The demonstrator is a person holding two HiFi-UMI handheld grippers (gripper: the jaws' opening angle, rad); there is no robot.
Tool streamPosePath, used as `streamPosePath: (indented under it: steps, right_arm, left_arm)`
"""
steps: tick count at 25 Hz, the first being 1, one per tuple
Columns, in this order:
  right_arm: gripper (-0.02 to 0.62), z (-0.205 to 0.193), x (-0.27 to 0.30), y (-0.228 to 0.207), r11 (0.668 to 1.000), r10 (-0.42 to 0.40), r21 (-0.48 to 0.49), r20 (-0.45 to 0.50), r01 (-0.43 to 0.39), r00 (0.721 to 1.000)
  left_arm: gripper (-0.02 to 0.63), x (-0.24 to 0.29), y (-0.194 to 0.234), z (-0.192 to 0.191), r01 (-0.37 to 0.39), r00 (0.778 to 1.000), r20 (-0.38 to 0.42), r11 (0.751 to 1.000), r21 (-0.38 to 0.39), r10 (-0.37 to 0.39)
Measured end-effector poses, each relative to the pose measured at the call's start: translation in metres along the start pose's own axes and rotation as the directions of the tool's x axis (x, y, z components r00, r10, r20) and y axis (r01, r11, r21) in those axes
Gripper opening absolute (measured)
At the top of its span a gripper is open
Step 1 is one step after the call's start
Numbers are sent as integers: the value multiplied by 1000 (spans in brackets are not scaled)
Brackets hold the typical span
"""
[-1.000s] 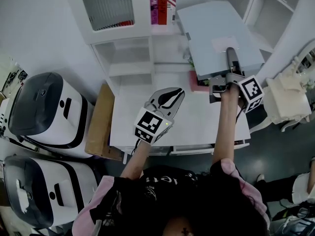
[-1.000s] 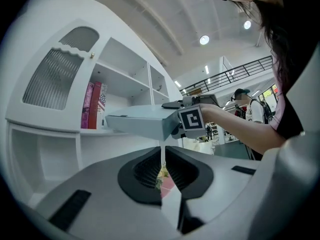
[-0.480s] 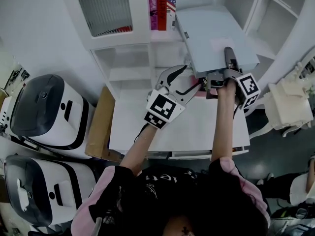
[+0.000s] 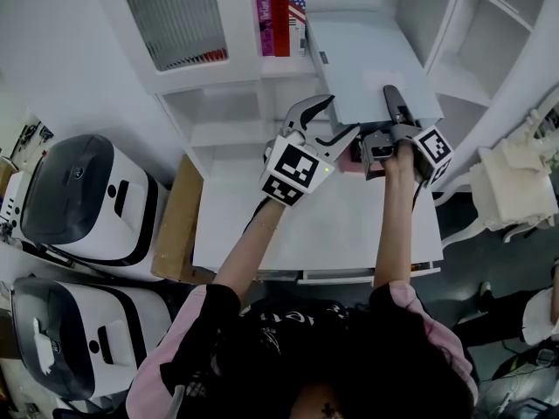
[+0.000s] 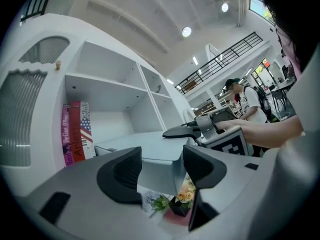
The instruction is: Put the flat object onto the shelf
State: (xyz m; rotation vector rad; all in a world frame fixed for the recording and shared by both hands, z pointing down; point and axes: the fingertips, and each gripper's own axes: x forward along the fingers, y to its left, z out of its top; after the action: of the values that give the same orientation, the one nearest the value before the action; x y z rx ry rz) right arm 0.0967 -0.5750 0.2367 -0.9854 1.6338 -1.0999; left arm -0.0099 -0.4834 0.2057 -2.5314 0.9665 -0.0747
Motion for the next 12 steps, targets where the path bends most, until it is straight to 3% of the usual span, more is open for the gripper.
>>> streamPosePath:
  steps: [7,12]
  right_arm:
    - [308,-1,-2,10,999,14,-37,-57,-16,998]
    - [310,1,-9,14,997,33,-72,-101,-40,994]
  left_arm:
    - [280,30,-14,1,-13,1000,-15,996,85,14]
    - [313,37,-15,6,-7,1000,16,999,33,6]
